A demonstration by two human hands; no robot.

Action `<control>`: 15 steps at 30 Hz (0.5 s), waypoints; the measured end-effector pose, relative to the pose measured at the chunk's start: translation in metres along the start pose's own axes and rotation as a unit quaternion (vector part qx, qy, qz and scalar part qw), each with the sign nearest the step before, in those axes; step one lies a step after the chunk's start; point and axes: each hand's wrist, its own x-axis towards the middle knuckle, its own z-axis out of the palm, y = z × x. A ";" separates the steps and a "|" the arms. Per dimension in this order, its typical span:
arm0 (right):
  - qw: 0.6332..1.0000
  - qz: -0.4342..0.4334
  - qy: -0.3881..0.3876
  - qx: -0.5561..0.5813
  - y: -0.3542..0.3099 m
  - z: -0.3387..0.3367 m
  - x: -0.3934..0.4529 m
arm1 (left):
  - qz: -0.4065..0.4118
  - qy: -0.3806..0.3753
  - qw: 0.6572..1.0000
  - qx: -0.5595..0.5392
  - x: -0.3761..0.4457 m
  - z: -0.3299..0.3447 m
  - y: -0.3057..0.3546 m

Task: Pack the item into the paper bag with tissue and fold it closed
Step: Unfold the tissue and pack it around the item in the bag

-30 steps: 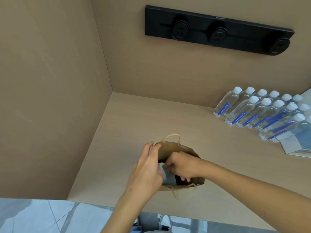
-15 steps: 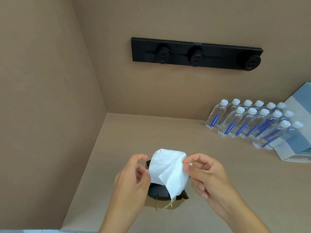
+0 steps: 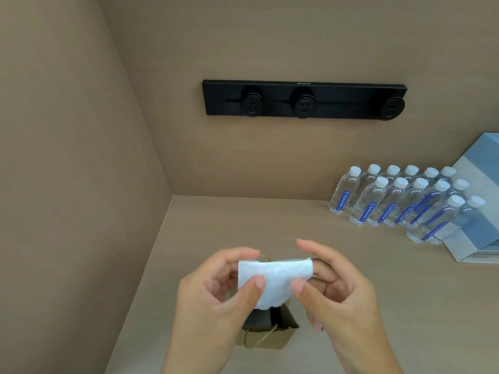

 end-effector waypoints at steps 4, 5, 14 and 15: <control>0.996 -0.031 0.042 -0.073 -0.004 -0.003 0.001 | 0.035 0.034 0.998 0.036 0.000 0.004 0.002; 0.994 -0.036 0.052 -0.093 -0.004 -0.005 0.001 | 0.041 0.042 0.997 0.049 0.001 0.005 0.002; 0.964 -0.150 0.060 -0.210 -0.008 -0.007 0.006 | 0.074 0.067 0.983 0.156 0.002 0.004 0.000; 0.964 -0.148 0.051 -0.216 -0.009 -0.008 0.007 | 0.076 0.058 0.981 0.167 0.002 0.003 0.000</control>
